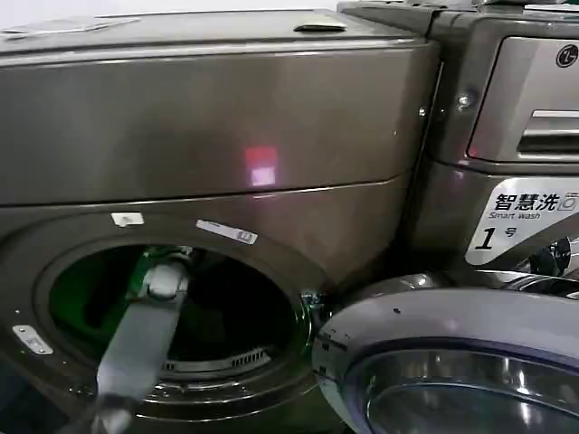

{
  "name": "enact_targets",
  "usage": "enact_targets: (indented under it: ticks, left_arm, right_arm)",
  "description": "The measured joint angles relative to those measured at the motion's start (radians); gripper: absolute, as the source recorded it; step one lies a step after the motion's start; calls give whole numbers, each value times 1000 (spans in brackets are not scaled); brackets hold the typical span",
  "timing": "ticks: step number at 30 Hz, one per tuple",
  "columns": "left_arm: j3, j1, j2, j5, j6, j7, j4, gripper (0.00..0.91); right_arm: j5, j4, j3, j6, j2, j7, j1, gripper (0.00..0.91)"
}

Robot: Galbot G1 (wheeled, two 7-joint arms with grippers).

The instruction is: Grasp the clothes from the dryer.

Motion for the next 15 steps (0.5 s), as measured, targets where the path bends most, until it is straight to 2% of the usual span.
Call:
enact_targets:
  ticks: [8, 15]
  left_arm:
    - [231, -178, 26, 96, -34, 272, 225, 907]
    - [338, -330, 7, 273, -134, 512, 425, 907]
  right_arm:
    - [-3, 11, -2, -1, 18, -1, 0, 907]
    - [-5, 6, 15, 1, 31, -4, -12, 907]
